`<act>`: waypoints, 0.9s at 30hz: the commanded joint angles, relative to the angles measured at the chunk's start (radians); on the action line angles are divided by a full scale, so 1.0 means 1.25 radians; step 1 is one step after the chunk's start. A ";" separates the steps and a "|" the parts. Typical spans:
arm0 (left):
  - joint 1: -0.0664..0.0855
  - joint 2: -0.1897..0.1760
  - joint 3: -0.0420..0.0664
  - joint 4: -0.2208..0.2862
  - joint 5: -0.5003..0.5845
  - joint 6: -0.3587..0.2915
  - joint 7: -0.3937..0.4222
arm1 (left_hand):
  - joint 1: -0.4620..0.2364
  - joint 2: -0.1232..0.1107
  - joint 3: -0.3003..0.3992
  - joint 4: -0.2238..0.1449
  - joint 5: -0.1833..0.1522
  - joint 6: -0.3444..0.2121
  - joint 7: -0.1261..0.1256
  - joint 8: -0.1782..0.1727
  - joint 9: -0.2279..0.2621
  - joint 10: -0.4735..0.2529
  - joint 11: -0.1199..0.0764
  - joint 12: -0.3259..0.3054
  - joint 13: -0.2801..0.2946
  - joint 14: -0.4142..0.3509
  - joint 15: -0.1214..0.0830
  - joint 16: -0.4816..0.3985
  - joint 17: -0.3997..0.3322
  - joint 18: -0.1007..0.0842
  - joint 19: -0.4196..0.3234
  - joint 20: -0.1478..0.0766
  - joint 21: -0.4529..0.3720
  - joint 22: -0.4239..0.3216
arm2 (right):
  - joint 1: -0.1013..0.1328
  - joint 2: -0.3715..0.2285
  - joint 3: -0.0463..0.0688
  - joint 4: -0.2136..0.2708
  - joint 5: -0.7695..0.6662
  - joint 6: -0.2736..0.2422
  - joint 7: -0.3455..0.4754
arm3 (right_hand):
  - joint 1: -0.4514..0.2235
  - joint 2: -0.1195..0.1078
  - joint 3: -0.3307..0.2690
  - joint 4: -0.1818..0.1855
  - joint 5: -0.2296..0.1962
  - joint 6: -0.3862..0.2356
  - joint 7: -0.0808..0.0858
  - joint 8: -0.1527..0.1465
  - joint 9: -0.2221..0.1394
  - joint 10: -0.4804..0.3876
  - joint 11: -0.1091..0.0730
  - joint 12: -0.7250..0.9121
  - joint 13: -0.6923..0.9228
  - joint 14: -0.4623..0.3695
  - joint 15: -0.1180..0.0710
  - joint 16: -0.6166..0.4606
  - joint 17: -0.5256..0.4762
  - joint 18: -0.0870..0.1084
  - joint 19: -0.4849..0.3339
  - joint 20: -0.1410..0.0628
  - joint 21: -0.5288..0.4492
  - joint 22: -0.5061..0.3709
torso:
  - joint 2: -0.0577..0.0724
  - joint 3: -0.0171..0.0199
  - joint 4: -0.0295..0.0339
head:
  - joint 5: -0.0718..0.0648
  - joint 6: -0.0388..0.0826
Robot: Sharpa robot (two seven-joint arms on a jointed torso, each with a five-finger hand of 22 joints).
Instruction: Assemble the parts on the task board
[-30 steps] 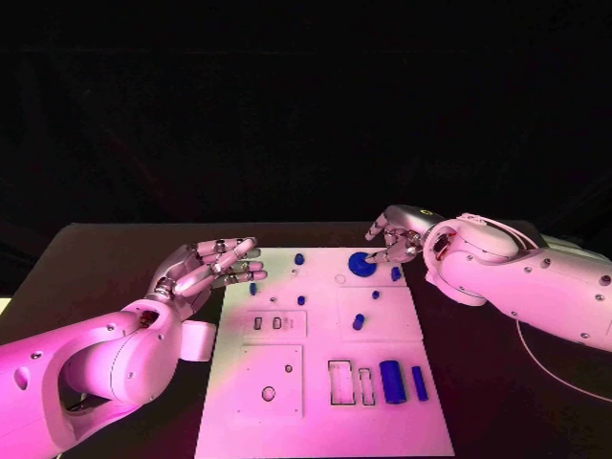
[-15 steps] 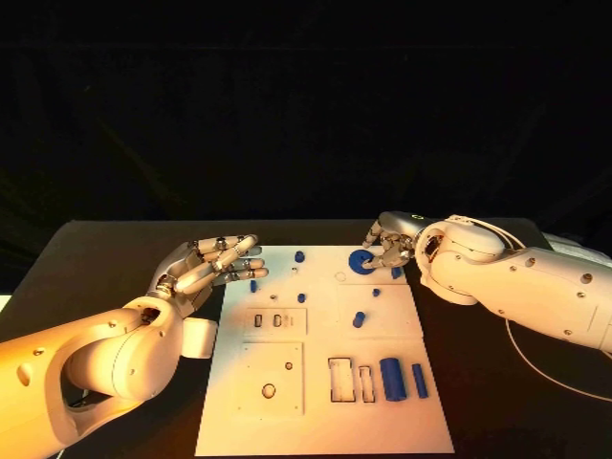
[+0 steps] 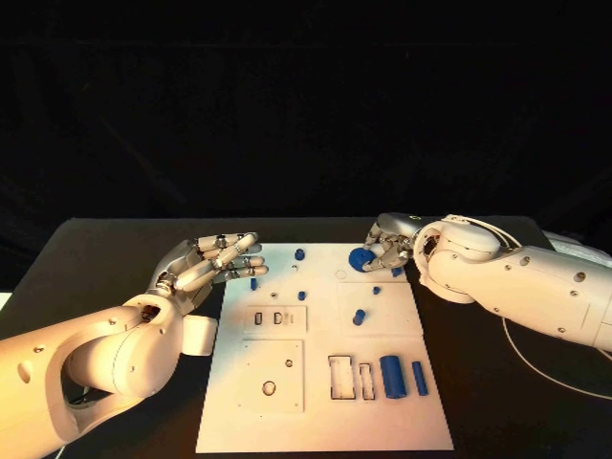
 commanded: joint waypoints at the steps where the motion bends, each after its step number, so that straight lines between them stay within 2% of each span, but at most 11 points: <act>1: 0.001 0.002 0.001 0.001 0.000 0.015 0.005 | 0.001 0.007 0.000 -0.005 -0.004 0.000 0.002 -0.005 -0.001 0.002 0.001 -0.003 -0.001 0.007 -0.001 -0.004 0.001 0.015 0.007 0.001 -0.003 -0.001 | -0.003 0.004 -0.002 -0.004 -0.010 0.022 0.001 | 0.001 0.005 0.006 0.001 0.003 0.008 -0.001 0.006 0.001 0.008 0.002 0.009 0.006 0.060 0.005 0.004 0.082 -0.017 0.005 0.000 0.003 0.003 | 0.001 -0.0002 0.0014 | -0.001 0.000; 16: 0.001 0.001 0.001 0.000 0.000 0.017 0.002 | 0.001 0.007 0.000 -0.005 -0.004 0.000 0.002 -0.005 -0.001 0.002 0.001 -0.003 -0.001 0.007 -0.001 -0.004 0.001 0.015 0.007 0.001 -0.003 -0.001 | -0.004 0.016 -0.002 -0.011 -0.018 0.025 -0.012 | -0.022 0.013 -0.001 0.013 0.006 0.021 -0.004 0.007 0.001 0.013 0.000 0.024 0.026 0.062 0.004 0.010 0.093 -0.019 0.008 -0.001 0.010 0.013 | 0.001 -0.0004 0.0013 | 0.000 -0.004; 20: 0.001 0.001 0.001 0.001 0.000 0.018 0.001 | 0.001 0.007 0.000 -0.005 -0.004 0.000 0.002 -0.005 -0.001 0.002 0.001 -0.003 -0.001 0.007 -0.001 -0.004 0.001 0.015 0.007 0.001 -0.003 -0.001 | -0.005 0.019 -0.002 -0.010 -0.036 0.019 -0.018 | -0.006 0.029 0.011 0.002 0.002 0.046 -0.010 0.017 0.005 0.019 -0.005 0.035 0.039 0.063 0.000 0.013 0.098 -0.020 0.011 -0.003 0.014 0.021 | 0.001 -0.0004 0.0014 | 0.000 -0.004; 23: 0.001 0.001 0.001 0.001 0.000 0.018 0.001 | 0.001 0.007 0.000 -0.005 -0.004 0.000 0.002 -0.005 -0.001 0.002 0.001 -0.003 -0.001 0.007 -0.001 -0.004 0.001 0.015 0.007 0.001 -0.003 -0.001 | -0.006 0.020 -0.003 -0.007 -0.065 0.007 -0.023 | 0.024 0.051 0.038 -0.019 -0.033 0.075 -0.019 0.028 0.011 0.024 -0.014 0.043 0.049 0.064 -0.007 0.016 0.104 -0.021 0.014 -0.008 0.019 0.030 | 0.001 0.0000 0.0014 | 0.000 -0.005; 27: 0.001 0.001 0.001 0.001 0.000 0.018 0.000 | 0.002 0.008 0.000 -0.007 -0.004 0.000 0.002 -0.007 -0.001 0.002 0.001 -0.005 -0.001 0.007 -0.001 -0.005 0.002 0.015 0.008 0.001 -0.004 -0.002 | -0.008 0.021 -0.003 -0.001 -0.109 -0.025 -0.026 | 0.052 0.067 0.068 -0.045 -0.043 0.102 -0.030 0.038 0.017 0.032 -0.023 0.054 0.061 0.065 -0.014 0.020 0.113 -0.024 0.020 -0.014 0.026 0.044 | 0.001 -0.0003 0.0009 | 0.001 -0.005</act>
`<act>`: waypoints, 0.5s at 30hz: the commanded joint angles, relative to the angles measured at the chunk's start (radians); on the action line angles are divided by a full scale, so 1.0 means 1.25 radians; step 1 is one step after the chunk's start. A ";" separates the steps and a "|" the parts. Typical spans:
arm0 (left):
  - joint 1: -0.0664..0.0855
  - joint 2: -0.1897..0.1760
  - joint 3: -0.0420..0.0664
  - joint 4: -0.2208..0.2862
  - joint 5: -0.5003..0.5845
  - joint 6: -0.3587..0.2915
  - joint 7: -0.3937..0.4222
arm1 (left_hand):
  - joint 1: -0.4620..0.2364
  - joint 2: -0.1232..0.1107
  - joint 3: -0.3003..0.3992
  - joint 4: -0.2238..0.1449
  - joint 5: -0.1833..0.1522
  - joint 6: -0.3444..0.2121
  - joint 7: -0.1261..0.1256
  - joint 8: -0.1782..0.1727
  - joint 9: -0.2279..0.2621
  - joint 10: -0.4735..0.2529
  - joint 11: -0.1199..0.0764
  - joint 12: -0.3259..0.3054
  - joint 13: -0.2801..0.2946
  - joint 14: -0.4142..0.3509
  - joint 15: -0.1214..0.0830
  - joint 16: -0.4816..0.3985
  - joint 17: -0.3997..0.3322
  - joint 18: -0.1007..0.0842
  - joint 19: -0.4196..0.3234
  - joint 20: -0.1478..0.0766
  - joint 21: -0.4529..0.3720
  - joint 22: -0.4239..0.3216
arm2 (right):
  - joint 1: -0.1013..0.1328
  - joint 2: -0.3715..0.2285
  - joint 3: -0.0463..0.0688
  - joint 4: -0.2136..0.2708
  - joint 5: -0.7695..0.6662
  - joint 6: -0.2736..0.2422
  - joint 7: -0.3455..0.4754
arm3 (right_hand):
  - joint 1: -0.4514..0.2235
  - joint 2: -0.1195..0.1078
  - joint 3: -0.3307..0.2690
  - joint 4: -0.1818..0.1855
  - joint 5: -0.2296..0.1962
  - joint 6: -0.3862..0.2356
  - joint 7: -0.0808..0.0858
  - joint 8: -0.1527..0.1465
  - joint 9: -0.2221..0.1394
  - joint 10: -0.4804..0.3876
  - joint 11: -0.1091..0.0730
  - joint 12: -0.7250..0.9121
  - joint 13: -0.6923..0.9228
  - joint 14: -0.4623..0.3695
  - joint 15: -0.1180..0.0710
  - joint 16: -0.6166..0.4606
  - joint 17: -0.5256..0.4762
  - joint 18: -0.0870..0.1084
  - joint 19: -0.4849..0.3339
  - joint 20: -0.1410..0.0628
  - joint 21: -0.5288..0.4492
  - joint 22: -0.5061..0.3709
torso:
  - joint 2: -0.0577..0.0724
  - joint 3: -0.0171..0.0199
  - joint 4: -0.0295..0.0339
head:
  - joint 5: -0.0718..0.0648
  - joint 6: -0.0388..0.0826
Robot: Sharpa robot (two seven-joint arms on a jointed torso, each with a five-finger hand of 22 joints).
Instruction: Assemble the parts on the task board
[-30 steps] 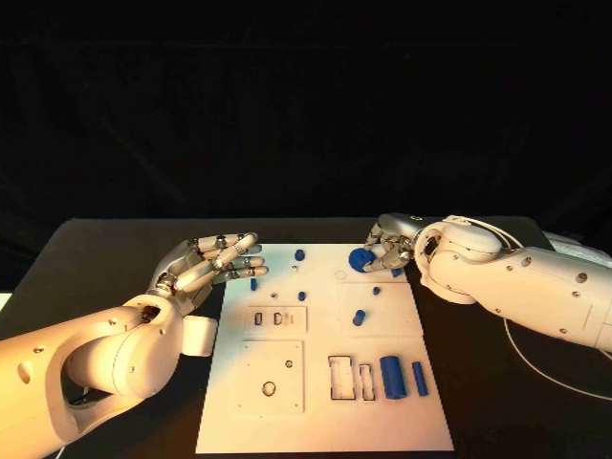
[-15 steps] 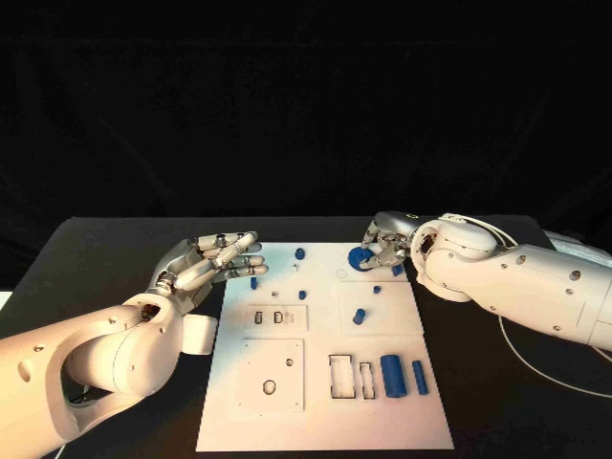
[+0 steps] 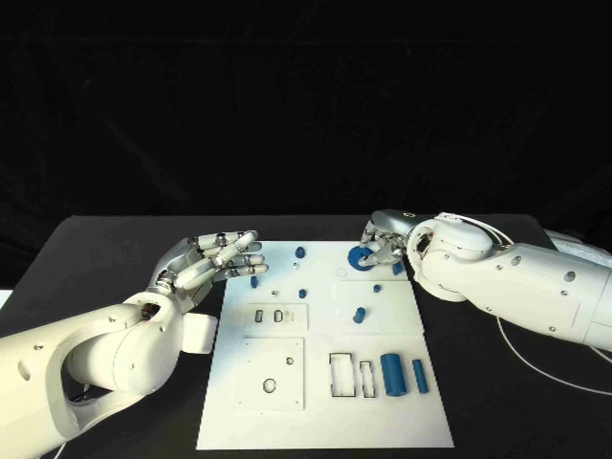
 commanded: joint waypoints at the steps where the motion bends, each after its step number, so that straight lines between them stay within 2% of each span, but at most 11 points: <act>1: 0.001 0.001 0.001 0.001 0.000 0.016 0.003 | 0.002 0.008 0.000 -0.006 -0.004 0.000 0.002 -0.003 -0.001 0.002 0.001 -0.005 -0.001 0.007 -0.001 -0.005 0.001 0.015 0.005 -0.002 -0.004 -0.001 | -0.006 0.001 -0.003 0.006 -0.083 -0.028 -0.019 | 0.041 0.028 0.020 -0.012 -0.006 0.039 -0.018 0.015 0.014 0.008 -0.005 0.008 0.021 0.065 -0.007 0.006 0.114 -0.012 0.008 -0.003 0.008 0.007 | 0.000 0.0001 -0.0004 | 0.001 0.000; 8: 0.001 0.003 0.001 0.000 0.000 0.016 0.003 | 0.002 0.009 0.000 -0.007 -0.004 0.000 0.002 -0.003 -0.001 0.002 0.001 -0.005 -0.001 0.007 -0.001 -0.006 0.001 0.015 0.005 -0.002 -0.005 -0.002 | -0.010 0.002 -0.003 0.044 -0.128 -0.097 -0.011 | 0.043 0.030 0.040 -0.030 -0.004 0.049 -0.022 0.016 0.017 0.019 -0.009 0.024 0.037 0.066 -0.011 0.007 0.117 -0.015 0.014 -0.008 0.015 0.022 | 0.000 0.0007 0.0011 | 0.001 0.002; 15: 0.001 0.004 0.001 -0.004 0.000 0.016 0.003 | 0.003 0.009 0.000 -0.007 -0.004 0.000 0.002 -0.003 -0.001 0.002 0.001 -0.005 -0.001 0.007 -0.001 -0.006 0.002 0.015 0.005 -0.002 -0.005 -0.002 | -0.010 0.020 -0.003 0.090 -0.092 -0.123 0.004 | 0.018 0.025 0.048 -0.027 -0.012 0.037 -0.017 0.003 0.015 0.015 -0.006 0.013 0.031 0.065 -0.008 0.005 0.113 -0.016 0.015 -0.009 0.016 0.024 | 0.000 0.0003 0.0002 | 0.004 0.003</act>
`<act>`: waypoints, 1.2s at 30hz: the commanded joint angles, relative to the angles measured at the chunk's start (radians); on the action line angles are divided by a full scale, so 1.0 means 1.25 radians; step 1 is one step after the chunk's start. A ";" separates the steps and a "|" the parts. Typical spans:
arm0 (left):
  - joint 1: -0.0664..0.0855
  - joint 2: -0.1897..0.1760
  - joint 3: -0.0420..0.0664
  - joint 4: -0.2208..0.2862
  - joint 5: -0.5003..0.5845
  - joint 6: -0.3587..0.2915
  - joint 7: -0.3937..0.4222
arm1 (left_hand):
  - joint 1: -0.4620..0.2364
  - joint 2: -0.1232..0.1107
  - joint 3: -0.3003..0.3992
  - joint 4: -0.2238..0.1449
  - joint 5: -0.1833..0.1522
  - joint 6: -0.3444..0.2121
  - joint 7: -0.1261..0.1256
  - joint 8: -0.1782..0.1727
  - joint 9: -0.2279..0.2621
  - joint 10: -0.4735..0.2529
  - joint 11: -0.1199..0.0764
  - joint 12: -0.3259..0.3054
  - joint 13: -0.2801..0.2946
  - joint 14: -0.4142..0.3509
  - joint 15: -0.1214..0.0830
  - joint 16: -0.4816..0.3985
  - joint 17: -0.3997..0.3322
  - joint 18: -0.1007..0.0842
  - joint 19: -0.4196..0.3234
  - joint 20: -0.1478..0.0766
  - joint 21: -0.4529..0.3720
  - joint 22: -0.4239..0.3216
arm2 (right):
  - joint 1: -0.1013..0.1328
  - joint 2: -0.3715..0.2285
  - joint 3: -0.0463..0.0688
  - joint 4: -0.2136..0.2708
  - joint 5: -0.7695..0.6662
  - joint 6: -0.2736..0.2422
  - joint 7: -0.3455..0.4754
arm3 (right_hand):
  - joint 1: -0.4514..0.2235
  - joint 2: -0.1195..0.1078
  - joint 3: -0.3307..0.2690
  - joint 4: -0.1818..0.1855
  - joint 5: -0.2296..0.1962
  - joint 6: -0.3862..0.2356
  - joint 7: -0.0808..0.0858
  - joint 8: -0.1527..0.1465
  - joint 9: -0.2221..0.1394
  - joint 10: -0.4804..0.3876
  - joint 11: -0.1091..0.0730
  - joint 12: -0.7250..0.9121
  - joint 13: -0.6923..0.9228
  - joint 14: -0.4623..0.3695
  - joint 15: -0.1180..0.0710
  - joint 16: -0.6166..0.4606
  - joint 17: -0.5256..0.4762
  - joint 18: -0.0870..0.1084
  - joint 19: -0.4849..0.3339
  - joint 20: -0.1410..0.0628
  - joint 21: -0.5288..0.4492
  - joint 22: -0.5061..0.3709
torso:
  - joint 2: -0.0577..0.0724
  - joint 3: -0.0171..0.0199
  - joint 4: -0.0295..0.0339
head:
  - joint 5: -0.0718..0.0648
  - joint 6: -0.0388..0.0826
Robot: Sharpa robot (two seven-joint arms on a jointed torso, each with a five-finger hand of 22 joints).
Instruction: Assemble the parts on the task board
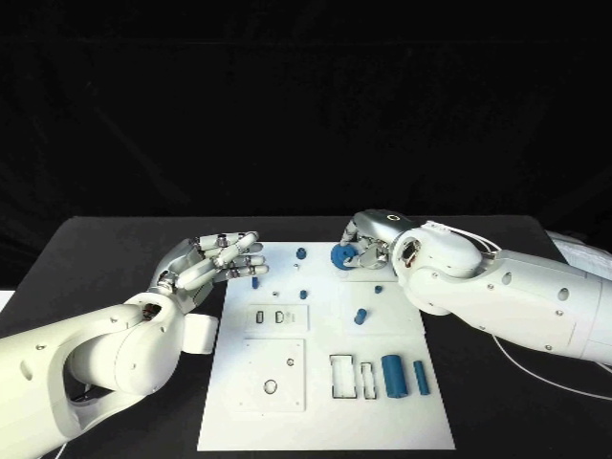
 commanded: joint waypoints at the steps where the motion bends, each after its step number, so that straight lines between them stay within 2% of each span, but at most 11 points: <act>1: 0.001 0.003 0.001 -0.001 0.000 0.015 0.004 | 0.000 0.006 0.000 -0.005 -0.004 0.000 0.001 -0.003 -0.001 0.002 0.001 -0.006 -0.001 0.007 -0.001 -0.003 0.001 0.015 0.005 -0.002 -0.005 -0.001 | 0.000 0.017 0.001 0.015 -0.001 -0.045 0.011 | -0.001 0.028 0.007 0.000 -0.004 0.035 -0.016 0.002 0.015 0.003 0.004 -0.006 0.031 0.066 -0.001 0.002 0.113 -0.016 0.007 0.000 0.005 0.001 | 0.000 -0.0006 0.0000 | 0.001 0.001; 8: 0.001 0.005 0.001 -0.002 0.000 0.016 0.003 | 0.002 0.007 0.000 -0.008 -0.004 0.000 0.001 -0.004 -0.001 0.002 0.001 -0.007 -0.001 0.008 -0.001 -0.005 0.002 0.015 0.007 -0.002 -0.007 -0.002 | 0.002 0.075 0.000 0.002 -0.006 -0.048 0.011 | -0.017 0.026 0.011 0.003 -0.008 0.034 -0.015 -0.003 0.015 0.001 0.006 -0.009 0.030 0.066 0.000 0.001 0.111 -0.016 0.006 0.001 0.005 0.000 | 0.001 -0.0018 0.0012 | 0.001 -0.001; 11: 0.001 0.006 0.001 -0.002 0.000 0.016 0.003 | 0.002 0.007 0.000 -0.008 -0.004 0.000 0.001 -0.004 -0.001 0.002 0.001 -0.007 -0.001 0.008 -0.001 -0.005 0.002 0.015 0.007 -0.002 -0.007 -0.002 | 0.002 0.099 -0.005 -0.011 -0.008 -0.042 0.012 | -0.020 0.026 0.012 0.004 -0.008 0.034 -0.014 -0.004 0.015 0.001 0.006 -0.011 0.030 0.065 0.001 0.001 0.110 -0.016 0.006 0.001 0.005 0.000 | 0.001 -0.0015 0.0025 | 0.003 -0.002; 14: 0.001 0.007 0.001 -0.002 0.000 0.016 0.003 | 0.002 0.007 0.000 -0.008 -0.004 0.000 0.001 -0.004 -0.001 0.002 0.001 -0.007 -0.001 0.008 -0.001 -0.005 0.002 0.015 0.007 -0.002 -0.007 -0.002 | 0.001 0.123 -0.012 -0.025 -0.008 -0.034 0.015 | -0.023 0.026 0.013 0.004 -0.007 0.033 -0.014 -0.006 0.015 0.000 0.006 -0.013 0.028 0.065 0.001 0.000 0.108 -0.016 0.006 0.002 0.005 -0.001 | 0.002 -0.0005 0.0008 | 0.005 -0.002; 20: 0.001 0.009 0.001 -0.001 0.000 0.015 0.003 | 0.003 0.007 0.000 -0.010 -0.004 0.001 0.001 -0.004 -0.001 0.002 0.001 -0.008 -0.001 0.008 -0.001 -0.006 0.003 0.015 0.007 -0.002 -0.007 -0.003 | -0.002 0.155 -0.020 -0.048 -0.006 -0.009 0.018 | -0.027 0.025 0.014 0.004 -0.006 0.032 -0.014 -0.007 0.014 -0.001 0.007 -0.015 0.027 0.065 0.001 -0.001 0.107 -0.015 0.005 0.002 0.004 -0.001 | 0.002 -0.0007 0.0013 | 0.007 -0.004; 23: 0.001 0.010 0.001 0.000 0.000 0.016 0.003 | 0.003 0.007 0.000 -0.010 -0.004 0.001 0.001 -0.004 -0.001 0.002 0.001 -0.008 -0.001 0.008 -0.001 -0.006 0.003 0.015 0.007 -0.002 -0.007 -0.003 | -0.002 0.165 -0.022 -0.060 -0.007 0.003 0.017 | -0.030 0.023 0.015 0.004 -0.006 0.030 -0.013 -0.009 0.014 -0.002 0.007 -0.018 0.026 0.065 0.002 -0.002 0.106 -0.015 0.005 0.002 0.004 -0.002 | 0.001 -0.0015 0.0015 | 0.006 -0.006; 27: 0.001 0.009 0.001 0.000 0.000 0.016 0.003 | 0.003 0.007 0.000 -0.010 -0.004 0.001 0.001 -0.004 -0.001 0.002 0.001 -0.008 -0.001 0.008 -0.001 -0.006 0.003 0.015 0.007 -0.002 -0.007 -0.003 | -0.004 0.170 -0.024 -0.071 -0.009 0.010 0.013 | -0.036 0.021 0.016 0.004 -0.005 0.027 -0.011 -0.013 0.013 -0.005 0.009 -0.023 0.022 0.064 0.002 -0.003 0.104 -0.015 0.005 0.003 0.004 -0.002 | 0.001 -0.0008 0.0012 | 0.009 -0.008; 30: 0.001 0.009 0.001 0.000 0.000 0.015 0.003 | 0.003 0.007 0.000 -0.010 -0.004 0.001 0.001 -0.004 -0.001 0.002 0.001 -0.008 -0.001 0.008 -0.001 -0.006 0.003 0.015 0.007 -0.002 -0.007 -0.003 | -0.006 0.171 -0.025 -0.074 -0.014 0.009 0.009 | -0.038 0.020 0.016 0.004 -0.004 0.025 -0.010 -0.015 0.013 -0.006 0.009 -0.025 0.021 0.064 0.003 -0.003 0.104 -0.015 0.004 0.003 0.003 -0.003 | 0.001 -0.0001 -0.0012 | 0.009 -0.009; 36: 0.001 0.008 0.001 0.000 0.000 0.016 0.002 | 0.003 0.007 0.000 -0.010 -0.004 0.001 0.001 -0.004 -0.001 0.002 0.001 -0.008 -0.001 0.008 -0.001 -0.006 0.003 0.015 0.007 -0.002 -0.007 -0.003 | -0.007 0.171 -0.025 -0.077 -0.023 0.004 0.004 | -0.055 0.005 0.014 0.005 -0.002 0.007 -0.002 -0.029 0.007 -0.019 0.015 -0.051 0.003 0.063 0.008 -0.004 0.101 -0.015 0.003 0.007 0.002 -0.005 | 0.001 0.0002 -0.0008 | 0.008 -0.010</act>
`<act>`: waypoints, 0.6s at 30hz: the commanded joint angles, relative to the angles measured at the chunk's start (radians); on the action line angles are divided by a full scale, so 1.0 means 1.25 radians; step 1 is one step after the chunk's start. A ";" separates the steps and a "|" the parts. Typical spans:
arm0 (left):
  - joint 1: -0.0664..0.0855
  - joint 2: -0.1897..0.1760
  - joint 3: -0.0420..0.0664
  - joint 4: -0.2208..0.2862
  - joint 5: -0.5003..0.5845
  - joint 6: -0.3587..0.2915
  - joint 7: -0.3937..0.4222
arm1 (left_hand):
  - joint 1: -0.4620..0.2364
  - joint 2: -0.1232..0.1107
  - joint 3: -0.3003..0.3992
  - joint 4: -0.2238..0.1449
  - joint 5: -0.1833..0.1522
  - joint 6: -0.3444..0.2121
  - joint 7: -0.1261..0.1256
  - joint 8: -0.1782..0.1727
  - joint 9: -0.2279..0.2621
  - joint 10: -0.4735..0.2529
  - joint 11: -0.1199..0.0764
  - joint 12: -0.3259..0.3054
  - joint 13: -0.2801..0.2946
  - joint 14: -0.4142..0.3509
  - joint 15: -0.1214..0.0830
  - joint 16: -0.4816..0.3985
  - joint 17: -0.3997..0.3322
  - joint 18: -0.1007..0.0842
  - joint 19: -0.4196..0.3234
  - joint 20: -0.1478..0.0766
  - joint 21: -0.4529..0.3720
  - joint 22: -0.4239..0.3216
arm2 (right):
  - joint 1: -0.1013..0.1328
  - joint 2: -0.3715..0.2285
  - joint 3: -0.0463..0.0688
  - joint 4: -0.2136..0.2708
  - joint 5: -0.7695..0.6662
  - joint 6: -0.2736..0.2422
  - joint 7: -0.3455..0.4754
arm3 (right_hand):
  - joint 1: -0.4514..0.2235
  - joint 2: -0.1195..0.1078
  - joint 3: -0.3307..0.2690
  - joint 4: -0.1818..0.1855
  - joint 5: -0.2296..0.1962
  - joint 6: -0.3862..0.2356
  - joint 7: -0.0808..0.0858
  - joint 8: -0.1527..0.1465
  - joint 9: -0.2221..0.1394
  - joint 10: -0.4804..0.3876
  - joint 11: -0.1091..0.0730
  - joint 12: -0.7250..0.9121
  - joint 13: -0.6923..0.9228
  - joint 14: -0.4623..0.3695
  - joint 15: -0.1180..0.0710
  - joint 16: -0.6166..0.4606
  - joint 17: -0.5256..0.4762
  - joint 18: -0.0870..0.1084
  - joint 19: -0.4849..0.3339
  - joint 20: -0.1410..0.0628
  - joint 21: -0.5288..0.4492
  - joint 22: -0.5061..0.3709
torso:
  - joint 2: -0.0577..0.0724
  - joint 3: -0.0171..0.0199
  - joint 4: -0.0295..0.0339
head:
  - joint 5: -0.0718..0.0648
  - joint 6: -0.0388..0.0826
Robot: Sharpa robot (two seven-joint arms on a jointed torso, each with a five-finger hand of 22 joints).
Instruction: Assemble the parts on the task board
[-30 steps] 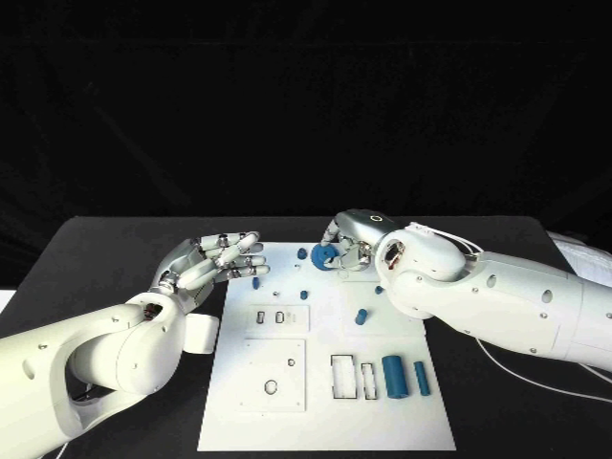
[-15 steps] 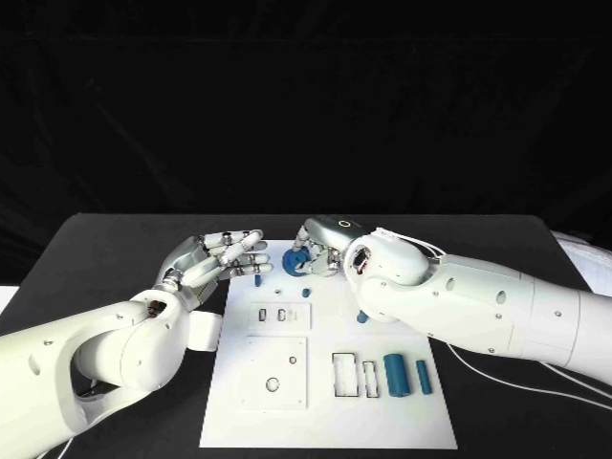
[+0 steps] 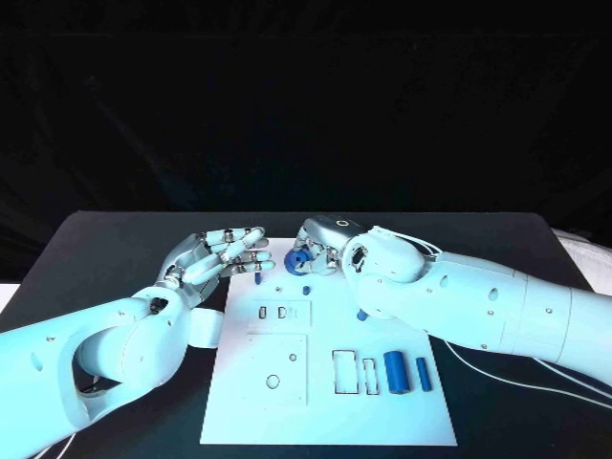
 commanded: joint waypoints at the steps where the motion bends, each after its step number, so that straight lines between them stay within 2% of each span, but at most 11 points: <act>1: 0.001 0.001 0.001 0.002 0.000 0.015 0.004 | 0.003 0.007 0.000 -0.005 -0.004 0.001 0.001 -0.004 -0.001 0.002 0.001 -0.004 -0.001 0.005 0.002 -0.006 0.001 0.015 0.004 0.001 -0.004 -0.001 | -0.004 0.001 -0.002 -0.001 -0.019 0.018 -0.007 | -0.015 -0.009 -0.003 0.002 0.004 -0.004 0.001 -0.012 0.008 -0.010 0.006 -0.013 0.003 0.063 0.009 -0.005 0.100 -0.015 0.000 0.005 0.002 -0.002 | 0.000 0.0003 0.0002 | -0.001 -0.001; 3: 0.001 0.001 0.001 0.002 0.000 0.015 0.003 | 0.003 0.007 0.000 -0.005 -0.004 0.001 0.001 -0.004 -0.001 0.002 0.001 -0.004 -0.001 0.005 0.002 -0.006 0.001 0.015 0.004 0.001 -0.004 -0.001 | -0.004 0.001 -0.002 -0.001 -0.020 0.014 -0.009 | -0.028 -0.023 -0.011 0.005 0.011 -0.038 0.011 -0.016 -0.001 -0.016 0.014 -0.025 -0.004 0.063 0.017 -0.005 0.100 -0.015 -0.001 0.011 0.001 -0.003 | 0.000 0.0004 0.0003 | -0.002 -0.001; 9: 0.001 0.000 0.001 0.001 0.000 0.015 0.003 | 0.003 0.007 -0.001 -0.006 -0.004 0.001 0.001 -0.005 -0.001 0.003 0.001 -0.005 -0.001 0.005 0.002 -0.006 0.001 0.015 0.004 0.001 -0.005 -0.001 | -0.004 0.000 -0.002 -0.004 -0.022 0.008 -0.013 | -0.047 -0.040 -0.027 0.013 -0.001 -0.098 0.022 -0.017 -0.009 -0.041 0.026 -0.070 -0.035 0.063 0.028 -0.004 0.102 -0.014 -0.004 0.022 -0.001 -0.007 | 0.000 0.0005 0.0004 | -0.003 0.000; 13: 0.001 0.000 0.001 0.001 0.000 0.015 0.002 | 0.003 0.008 -0.001 -0.006 -0.005 0.001 0.001 -0.005 -0.001 0.003 0.001 -0.005 -0.001 0.005 0.002 -0.007 0.001 0.015 0.004 0.001 -0.005 -0.001 | -0.004 0.000 -0.003 -0.005 -0.016 0.012 -0.009 | -0.064 -0.058 -0.054 0.036 0.003 -0.128 0.029 -0.016 -0.009 -0.053 0.033 -0.091 -0.049 0.063 0.033 -0.004 0.104 -0.013 -0.006 0.029 -0.003 -0.009 | 0.000 0.0006 -0.0005 | -0.003 0.000; 15: 0.001 0.000 0.001 0.001 0.000 0.015 0.002 | 0.003 0.008 -0.001 -0.006 -0.005 0.001 0.001 -0.005 -0.001 0.003 0.001 -0.005 -0.001 0.005 0.002 -0.007 0.001 0.015 0.004 0.001 -0.005 -0.001 | -0.004 0.000 -0.003 -0.005 -0.011 0.013 -0.007 | -0.068 -0.061 -0.070 0.052 0.008 -0.131 0.030 -0.014 -0.008 -0.053 0.034 -0.091 -0.050 0.063 0.035 -0.004 0.104 -0.013 -0.006 0.031 -0.002 -0.009 | 0.000 0.0005 -0.0005 | -0.004 0.000; 18: 0.001 0.000 0.001 0.001 0.000 0.015 0.002 | 0.003 0.008 -0.001 -0.007 -0.005 0.000 0.001 -0.005 -0.001 0.002 0.001 -0.005 -0.001 0.005 0.002 -0.007 0.001 0.015 0.005 0.001 -0.006 -0.002 | -0.005 -0.006 -0.003 0.000 -0.002 -0.003 -0.003 | -0.075 -0.054 -0.081 0.072 0.018 -0.123 0.029 -0.011 -0.005 -0.050 0.033 -0.086 -0.046 0.063 0.035 -0.004 0.105 -0.013 -0.005 0.031 -0.002 -0.007 | 0.000 0.0003 0.0006 | -0.004 -0.001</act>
